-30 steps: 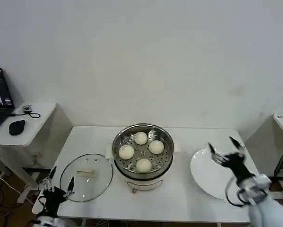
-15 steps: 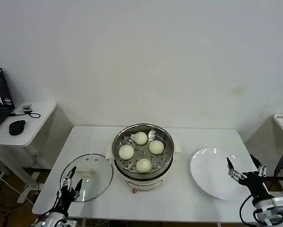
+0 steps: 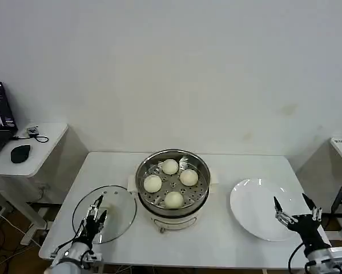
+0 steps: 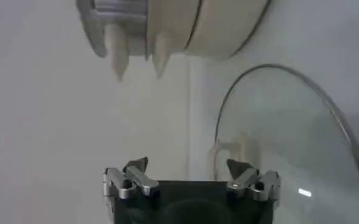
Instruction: Take steamed baozi put them in steamer then cover it.
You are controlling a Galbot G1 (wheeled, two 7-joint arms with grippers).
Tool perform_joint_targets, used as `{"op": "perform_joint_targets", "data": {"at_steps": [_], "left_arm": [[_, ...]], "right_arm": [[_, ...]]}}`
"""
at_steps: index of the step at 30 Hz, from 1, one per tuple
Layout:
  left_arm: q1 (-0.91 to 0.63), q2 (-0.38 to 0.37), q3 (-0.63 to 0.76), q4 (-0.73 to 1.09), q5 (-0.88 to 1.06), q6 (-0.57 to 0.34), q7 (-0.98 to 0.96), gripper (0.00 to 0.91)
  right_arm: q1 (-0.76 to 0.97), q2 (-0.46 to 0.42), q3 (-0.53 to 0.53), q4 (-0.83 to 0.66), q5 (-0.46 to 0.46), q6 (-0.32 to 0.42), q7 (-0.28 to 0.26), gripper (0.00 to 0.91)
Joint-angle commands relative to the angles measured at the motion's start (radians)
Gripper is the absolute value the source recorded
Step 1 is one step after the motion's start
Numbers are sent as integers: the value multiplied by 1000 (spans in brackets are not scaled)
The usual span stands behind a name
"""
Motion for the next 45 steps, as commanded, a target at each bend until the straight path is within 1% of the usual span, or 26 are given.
{"op": "perform_joint_targets", "data": {"at_steps": [1,11,12,13,14,15,26,32,38,45], "left_arm": [[-89,12,26,70,28,0,3,907],[-147,6,34,138,27,2,1,907],[-151,5,33,140,26,2,2,776],[-154,6,34,145,24,0,4,574],[-155,5,35,147,22,-1,3,60],[-156,4,34,149,22,-2,2,0],[-147,-6,19,150,11,-13,-30,0],[-115,-1,-16,74,18,-5,-74,0],[-72,19,-57,-81,4,54,-87,0],[-44,65,-63,-288,-42,174,-6,0]], "right_arm": [[-14,16,-10,3,-12,9,-1,907],[-16,22,-12,5,-14,13,-2,907],[-16,23,-12,5,-15,14,-2,907],[-17,24,-14,2,-18,16,-2,907],[-17,24,-15,2,-20,18,-2,907],[-17,25,-15,1,-21,18,-2,907],[-14,30,-29,0,-25,17,-6,907],[-16,37,-38,7,-29,20,-6,907],[-16,38,-42,5,-38,25,-18,907],[-15,39,-58,-11,-55,30,-48,907]]}}
